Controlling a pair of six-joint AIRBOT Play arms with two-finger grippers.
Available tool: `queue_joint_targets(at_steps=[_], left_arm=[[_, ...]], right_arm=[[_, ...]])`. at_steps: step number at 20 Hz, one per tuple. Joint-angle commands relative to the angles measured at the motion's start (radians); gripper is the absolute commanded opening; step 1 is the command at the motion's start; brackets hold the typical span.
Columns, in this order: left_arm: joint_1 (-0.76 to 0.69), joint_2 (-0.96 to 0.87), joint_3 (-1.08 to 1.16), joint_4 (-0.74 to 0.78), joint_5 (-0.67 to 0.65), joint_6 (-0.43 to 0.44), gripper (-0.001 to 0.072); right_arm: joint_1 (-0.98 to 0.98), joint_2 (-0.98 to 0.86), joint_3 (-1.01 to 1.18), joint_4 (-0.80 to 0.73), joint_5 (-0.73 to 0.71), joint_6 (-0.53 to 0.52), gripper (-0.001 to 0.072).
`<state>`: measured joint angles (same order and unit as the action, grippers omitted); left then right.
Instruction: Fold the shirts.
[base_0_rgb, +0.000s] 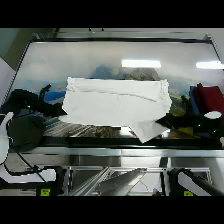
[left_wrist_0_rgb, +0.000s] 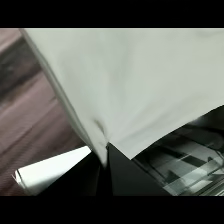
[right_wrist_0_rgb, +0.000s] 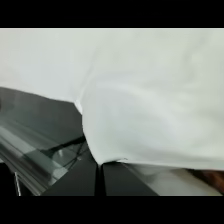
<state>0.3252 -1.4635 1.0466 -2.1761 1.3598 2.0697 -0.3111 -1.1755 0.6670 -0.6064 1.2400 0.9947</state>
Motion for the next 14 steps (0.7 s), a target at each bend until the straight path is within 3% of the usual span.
queue_joint_targets(at_steps=[1,5,11,14], left_arm=[[0.031,0.000,0.088,-0.101,0.018,0.010,0.0012],[0.003,-0.022,0.219,-0.174,-0.129,0.009,0.0011],[-0.074,-0.305,0.503,-0.171,-0.199,-0.046,0.0011],[-0.078,-0.452,0.631,-0.172,-0.243,-0.054,0.0011]], right_arm=[[0.031,-0.028,0.186,0.043,-0.061,0.008,0.0026],[0.098,-0.182,0.425,0.051,-0.145,0.009,0.0026],[0.112,-0.477,0.678,0.050,-0.220,0.029,0.0026],[0.114,-0.587,0.719,0.050,-0.241,-0.036,0.0027]])
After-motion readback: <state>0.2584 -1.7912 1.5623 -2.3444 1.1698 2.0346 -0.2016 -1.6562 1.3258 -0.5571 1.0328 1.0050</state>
